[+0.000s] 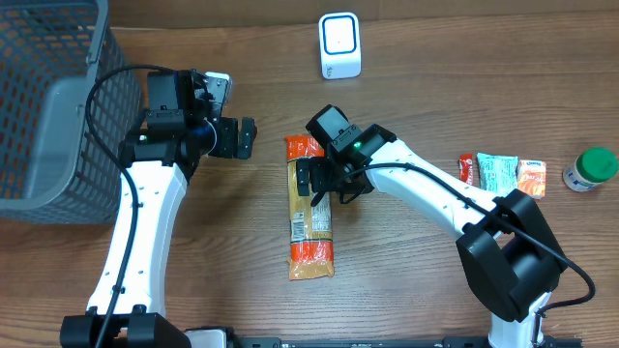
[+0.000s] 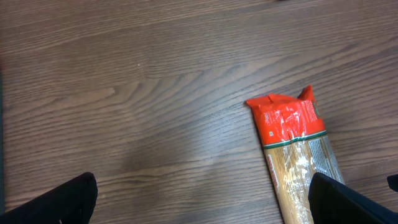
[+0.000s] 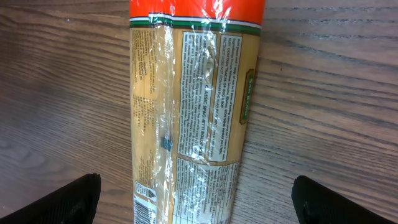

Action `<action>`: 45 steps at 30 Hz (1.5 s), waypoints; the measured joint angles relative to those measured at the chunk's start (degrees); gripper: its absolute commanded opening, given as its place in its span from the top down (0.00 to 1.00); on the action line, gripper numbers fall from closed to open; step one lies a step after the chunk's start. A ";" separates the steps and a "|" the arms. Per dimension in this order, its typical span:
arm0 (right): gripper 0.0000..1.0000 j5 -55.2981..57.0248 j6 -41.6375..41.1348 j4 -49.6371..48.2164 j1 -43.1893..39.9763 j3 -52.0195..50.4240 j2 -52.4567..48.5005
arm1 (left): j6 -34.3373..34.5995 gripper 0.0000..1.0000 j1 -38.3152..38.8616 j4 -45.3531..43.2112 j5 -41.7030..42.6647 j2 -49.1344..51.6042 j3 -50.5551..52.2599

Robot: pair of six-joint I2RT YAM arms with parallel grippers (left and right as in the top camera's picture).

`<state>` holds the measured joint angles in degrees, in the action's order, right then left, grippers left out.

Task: Scan the item barcode
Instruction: 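Move the right gripper over the spaghetti pack and lower onto it, then bring the left gripper to the spaghetti pack's left side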

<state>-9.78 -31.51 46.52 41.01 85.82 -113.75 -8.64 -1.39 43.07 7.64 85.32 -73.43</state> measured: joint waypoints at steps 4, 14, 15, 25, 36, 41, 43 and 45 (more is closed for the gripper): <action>0.00 0.15 -0.02 0.02 0.00 0.00 0.00 | -0.02 0.00 0.00 0.00 0.00 0.00 0.00; 0.00 0.15 -0.04 0.02 0.00 0.00 0.00 | -0.02 0.00 0.00 0.00 0.00 0.00 0.00; 0.00 0.15 -0.02 0.00 0.00 0.00 -0.02 | -0.02 0.00 0.00 0.00 0.00 0.00 0.00; 0.00 0.15 -0.04 0.02 0.00 0.00 0.00 | -0.02 0.00 0.00 0.00 0.00 0.00 0.00; 0.00 0.17 -0.04 -3.58 0.00 -0.02 -0.02 | -0.02 0.00 0.00 0.00 -0.26 0.00 0.00; 0.00 -0.31 -0.07 -5.27 0.00 -0.02 -0.02 | 0.20 0.00 0.00 -0.94 0.66 0.00 0.00; 0.14 -0.50 -0.04 -6.49 0.00 -0.02 -0.02 | 0.68 0.00 0.00 -1.11 2.05 0.00 0.00; 0.34 -0.50 -0.39 -6.91 0.00 -0.02 -0.02 | 2.43 0.00 0.00 0.57 4.79 0.00 -0.02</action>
<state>-10.28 -31.90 39.62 41.01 85.80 -113.78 -6.22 -1.39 43.64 12.43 85.32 -73.45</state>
